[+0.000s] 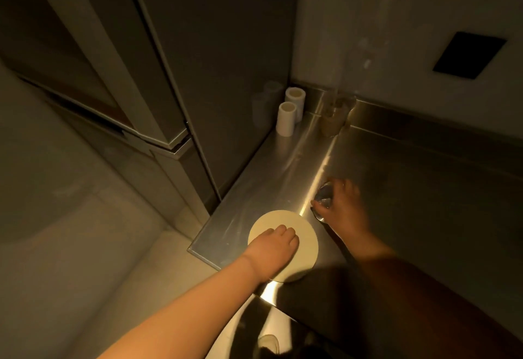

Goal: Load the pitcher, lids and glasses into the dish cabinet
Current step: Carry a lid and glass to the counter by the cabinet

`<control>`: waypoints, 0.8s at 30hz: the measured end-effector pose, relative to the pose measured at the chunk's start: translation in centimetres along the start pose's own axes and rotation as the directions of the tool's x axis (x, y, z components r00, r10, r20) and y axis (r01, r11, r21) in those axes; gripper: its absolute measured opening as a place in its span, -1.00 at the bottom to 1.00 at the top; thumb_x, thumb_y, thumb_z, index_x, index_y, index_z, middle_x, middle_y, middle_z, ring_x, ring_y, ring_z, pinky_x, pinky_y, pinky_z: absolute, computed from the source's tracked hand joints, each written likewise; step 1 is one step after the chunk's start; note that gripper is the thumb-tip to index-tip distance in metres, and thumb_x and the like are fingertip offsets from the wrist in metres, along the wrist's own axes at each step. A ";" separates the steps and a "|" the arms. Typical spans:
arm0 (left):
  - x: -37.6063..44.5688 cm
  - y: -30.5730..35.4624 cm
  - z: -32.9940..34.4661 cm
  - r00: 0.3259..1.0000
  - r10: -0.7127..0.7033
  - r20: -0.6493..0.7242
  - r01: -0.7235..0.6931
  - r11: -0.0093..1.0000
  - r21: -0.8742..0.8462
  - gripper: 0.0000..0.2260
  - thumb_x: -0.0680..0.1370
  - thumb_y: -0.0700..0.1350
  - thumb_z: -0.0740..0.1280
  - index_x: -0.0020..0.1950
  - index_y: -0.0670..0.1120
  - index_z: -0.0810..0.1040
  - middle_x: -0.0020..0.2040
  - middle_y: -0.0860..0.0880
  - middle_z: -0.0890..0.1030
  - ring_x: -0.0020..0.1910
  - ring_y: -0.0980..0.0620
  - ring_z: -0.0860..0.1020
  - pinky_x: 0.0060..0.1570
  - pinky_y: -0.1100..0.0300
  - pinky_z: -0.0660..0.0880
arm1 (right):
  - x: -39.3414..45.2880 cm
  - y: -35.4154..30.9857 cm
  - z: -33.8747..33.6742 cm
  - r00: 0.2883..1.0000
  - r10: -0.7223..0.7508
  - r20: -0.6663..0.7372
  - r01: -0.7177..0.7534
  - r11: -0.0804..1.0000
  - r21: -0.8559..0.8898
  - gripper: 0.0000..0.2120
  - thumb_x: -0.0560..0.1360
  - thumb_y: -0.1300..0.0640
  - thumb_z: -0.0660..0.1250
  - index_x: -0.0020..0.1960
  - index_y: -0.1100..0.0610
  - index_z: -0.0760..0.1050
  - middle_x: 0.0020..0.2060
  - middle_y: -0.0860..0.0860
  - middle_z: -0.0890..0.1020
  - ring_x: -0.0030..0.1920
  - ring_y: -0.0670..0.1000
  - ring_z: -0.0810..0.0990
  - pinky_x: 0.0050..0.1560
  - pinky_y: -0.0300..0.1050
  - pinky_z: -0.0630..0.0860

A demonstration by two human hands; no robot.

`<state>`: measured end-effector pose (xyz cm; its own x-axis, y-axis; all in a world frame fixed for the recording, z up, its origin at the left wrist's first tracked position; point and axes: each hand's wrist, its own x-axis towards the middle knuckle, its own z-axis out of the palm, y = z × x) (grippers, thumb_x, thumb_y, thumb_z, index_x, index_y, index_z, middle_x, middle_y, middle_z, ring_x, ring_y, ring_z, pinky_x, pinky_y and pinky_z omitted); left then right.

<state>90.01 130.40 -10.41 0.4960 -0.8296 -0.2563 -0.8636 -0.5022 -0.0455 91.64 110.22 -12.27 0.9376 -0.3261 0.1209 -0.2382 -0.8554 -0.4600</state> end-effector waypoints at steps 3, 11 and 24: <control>0.8 0.6 0.4 0.999 0.036 -0.005 -0.036 0.999 0.022 -0.56 0.53 -0.28 0.24 0.39 -0.23 0.25 0.34 -0.22 0.33 0.26 -0.18 0.33 0.22 -0.02 0.36 | -0.4 0.5 -0.6 1.000 0.022 -0.006 -0.022 1.000 -0.007 -0.38 0.32 -0.05 0.48 0.29 0.15 0.37 0.20 0.15 0.42 0.22 0.15 0.34 0.08 -0.03 0.42; 2.3 1.1 0.9 0.999 0.047 -0.021 -0.046 0.998 0.042 -0.60 0.55 -0.28 0.21 0.38 -0.23 0.26 0.32 -0.22 0.34 0.25 -0.19 0.33 0.24 -0.01 0.34 | -1.0 0.5 -1.0 0.997 0.078 0.027 -0.077 0.996 -0.055 -0.36 0.37 -0.07 0.43 0.35 0.11 0.29 0.27 0.13 0.37 0.26 0.13 0.29 0.14 -0.02 0.42; 1.6 1.7 2.5 0.990 0.085 -0.111 -0.082 0.996 0.032 -0.46 0.55 -0.11 0.26 0.48 -0.15 0.13 0.44 -0.19 0.24 0.43 -0.19 0.18 0.45 -0.05 0.02 | -6.3 1.5 -1.8 0.993 0.108 -0.040 -0.109 0.994 -0.014 -0.34 0.53 -0.17 0.19 0.51 0.03 0.04 0.52 0.02 0.05 0.51 0.05 -0.02 0.45 0.00 0.10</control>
<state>89.11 128.82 -13.29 0.4277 -0.8913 -0.1506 -0.9038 -0.4244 -0.0548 84.90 110.23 -12.16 0.8953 -0.4328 0.1055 -0.3425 -0.8202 -0.4583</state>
